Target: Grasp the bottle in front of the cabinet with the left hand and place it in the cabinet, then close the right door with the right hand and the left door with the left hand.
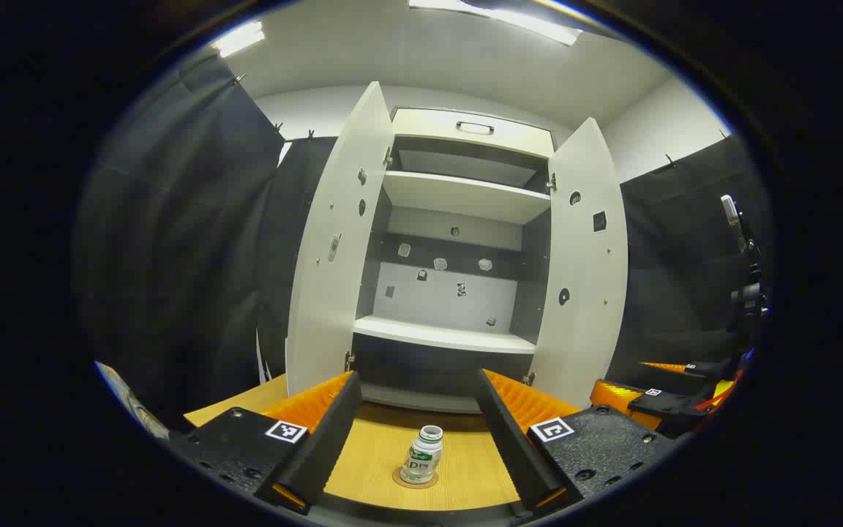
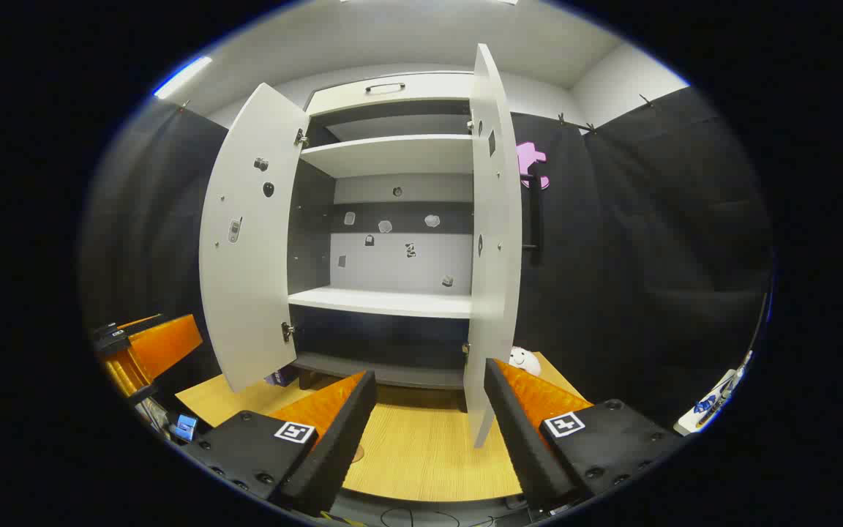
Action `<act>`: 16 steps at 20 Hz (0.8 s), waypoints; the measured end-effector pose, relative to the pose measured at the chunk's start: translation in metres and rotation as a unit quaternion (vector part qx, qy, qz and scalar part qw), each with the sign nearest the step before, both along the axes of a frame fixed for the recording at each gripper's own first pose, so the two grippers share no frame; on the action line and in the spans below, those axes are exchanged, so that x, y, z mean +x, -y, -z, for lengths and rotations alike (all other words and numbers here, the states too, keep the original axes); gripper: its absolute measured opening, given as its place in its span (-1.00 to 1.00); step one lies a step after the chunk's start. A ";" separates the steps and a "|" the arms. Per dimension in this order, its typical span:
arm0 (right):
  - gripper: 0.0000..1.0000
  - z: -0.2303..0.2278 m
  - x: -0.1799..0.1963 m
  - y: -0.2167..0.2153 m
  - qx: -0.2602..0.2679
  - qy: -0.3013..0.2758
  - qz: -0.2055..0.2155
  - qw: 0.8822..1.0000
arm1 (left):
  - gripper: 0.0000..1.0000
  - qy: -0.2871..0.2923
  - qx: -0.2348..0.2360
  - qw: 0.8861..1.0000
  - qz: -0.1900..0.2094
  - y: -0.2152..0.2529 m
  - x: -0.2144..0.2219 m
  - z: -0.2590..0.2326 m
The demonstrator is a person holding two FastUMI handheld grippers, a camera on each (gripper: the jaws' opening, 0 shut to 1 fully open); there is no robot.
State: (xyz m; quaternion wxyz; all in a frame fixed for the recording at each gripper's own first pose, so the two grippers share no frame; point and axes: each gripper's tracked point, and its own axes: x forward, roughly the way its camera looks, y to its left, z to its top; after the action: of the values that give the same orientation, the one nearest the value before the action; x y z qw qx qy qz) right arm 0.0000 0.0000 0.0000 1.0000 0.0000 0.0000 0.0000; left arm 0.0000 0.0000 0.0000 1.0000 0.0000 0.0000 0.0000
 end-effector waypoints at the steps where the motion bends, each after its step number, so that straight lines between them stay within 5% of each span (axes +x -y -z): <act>1: 0.95 0.000 -0.001 0.001 0.004 0.000 0.003 1.000 | 0.92 0.000 -0.002 1.000 0.008 0.004 -0.002 -0.001; 9: 0.95 -0.003 0.000 -0.010 0.027 0.006 0.046 0.999 | 0.92 0.006 0.012 0.999 0.048 -0.011 0.018 -0.009; 16: 0.95 -0.006 0.013 -0.022 0.033 0.003 0.048 0.998 | 0.92 0.001 0.007 1.000 0.025 -0.040 0.031 -0.007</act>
State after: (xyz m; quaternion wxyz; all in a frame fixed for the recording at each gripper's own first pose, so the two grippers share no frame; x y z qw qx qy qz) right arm 0.0129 0.0223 0.0061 0.9983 0.0330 -0.0035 -0.0480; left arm 0.0305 0.0399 0.0068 0.9997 0.0071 -0.0015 -0.0249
